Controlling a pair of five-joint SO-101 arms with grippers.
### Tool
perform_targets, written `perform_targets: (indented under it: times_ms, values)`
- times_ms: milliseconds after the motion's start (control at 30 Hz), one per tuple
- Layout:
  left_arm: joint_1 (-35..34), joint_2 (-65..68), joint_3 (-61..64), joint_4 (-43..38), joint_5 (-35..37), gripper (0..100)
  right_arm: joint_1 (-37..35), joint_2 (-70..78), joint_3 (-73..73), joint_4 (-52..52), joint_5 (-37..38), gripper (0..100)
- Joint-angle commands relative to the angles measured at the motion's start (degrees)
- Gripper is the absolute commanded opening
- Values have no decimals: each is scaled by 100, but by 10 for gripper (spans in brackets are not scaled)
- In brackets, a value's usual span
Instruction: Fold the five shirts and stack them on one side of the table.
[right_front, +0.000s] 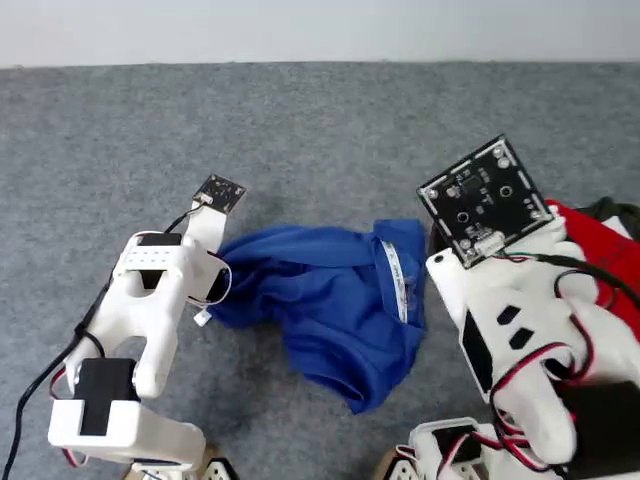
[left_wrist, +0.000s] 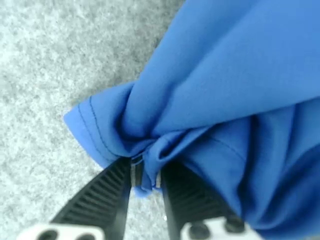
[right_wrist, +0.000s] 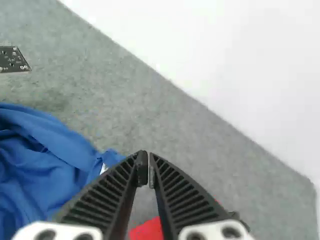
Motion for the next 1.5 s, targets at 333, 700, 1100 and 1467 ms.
perform_targets:
  times_ms: [333, 700, 1100, 1467]
  values:
    - [-659, 70, -3292, 1802, 62, 16, -374, 848, 2646, -4, -378, 9]
    - [-695, 79, -2536, 1459, 44, 43, -2668, 1771, 4105, -22, 132, 118]
    - [-457, 79, -1420, 870, 62, 111, -5103, 3521, 4607, -620, 527, 121]
    - [-466, 70, -796, 255, 62, 111, -6149, 4488, 4404, -1455, 396, 122]
